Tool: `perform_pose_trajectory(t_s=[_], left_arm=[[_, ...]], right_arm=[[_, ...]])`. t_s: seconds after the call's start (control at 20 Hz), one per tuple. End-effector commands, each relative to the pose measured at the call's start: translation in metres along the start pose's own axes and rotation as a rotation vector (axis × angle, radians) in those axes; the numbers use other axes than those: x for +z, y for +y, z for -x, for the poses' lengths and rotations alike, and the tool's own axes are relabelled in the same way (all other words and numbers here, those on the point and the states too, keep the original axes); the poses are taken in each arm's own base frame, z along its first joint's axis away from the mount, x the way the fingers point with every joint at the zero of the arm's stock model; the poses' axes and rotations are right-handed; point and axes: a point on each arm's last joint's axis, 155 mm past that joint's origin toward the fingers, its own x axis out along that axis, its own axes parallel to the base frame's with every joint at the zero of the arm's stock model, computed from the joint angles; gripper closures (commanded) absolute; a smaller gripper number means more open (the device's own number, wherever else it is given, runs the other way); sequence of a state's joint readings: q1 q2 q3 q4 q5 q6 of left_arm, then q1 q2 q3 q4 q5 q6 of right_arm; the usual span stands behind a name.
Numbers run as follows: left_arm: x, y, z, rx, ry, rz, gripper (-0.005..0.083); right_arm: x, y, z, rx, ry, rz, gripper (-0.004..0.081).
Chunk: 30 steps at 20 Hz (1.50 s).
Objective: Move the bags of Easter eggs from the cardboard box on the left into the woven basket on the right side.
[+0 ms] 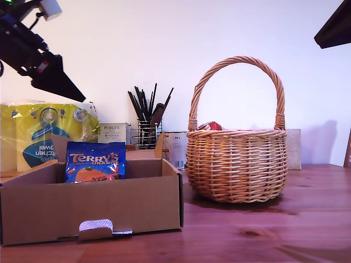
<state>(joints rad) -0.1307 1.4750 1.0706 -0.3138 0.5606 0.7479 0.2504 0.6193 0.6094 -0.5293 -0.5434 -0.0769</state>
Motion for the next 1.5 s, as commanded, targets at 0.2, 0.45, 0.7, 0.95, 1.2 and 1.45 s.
perform_pose_trajectory(t_s=[0.2,0.45,0.7,0.95,1.2,1.45], left_arm=[[0.015,0.023,-0.001,0.038,-0.007,-0.005,0.0361],[0.012,0.038,-0.021,-0.014,0.055,0.044,0.0361],[-0.009,0.049,-0.054,-0.098,0.177,0.133,0.0354],[-0.047,0.039,-0.088,-0.156,0.298,0.155,0.0343],[-0.064,0.017,-0.100,-0.219,0.363,0.155,0.0343],[-0.074,-0.001,-0.095,-0.264,0.435,0.173,0.0345]], right_arm=[[0.007,0.003,0.002,0.010,-0.019,0.016,0.0717],[0.007,0.003,0.002,0.010,-0.020,0.016,0.0717],[0.007,0.003,0.002,0.010,-0.019,0.017,0.0717],[0.007,0.003,0.002,0.010,-0.019,0.016,0.0717],[0.007,0.003,0.002,0.009,-0.019,0.017,0.0717],[0.008,0.003,0.002,0.010,-0.021,0.018,0.0717]])
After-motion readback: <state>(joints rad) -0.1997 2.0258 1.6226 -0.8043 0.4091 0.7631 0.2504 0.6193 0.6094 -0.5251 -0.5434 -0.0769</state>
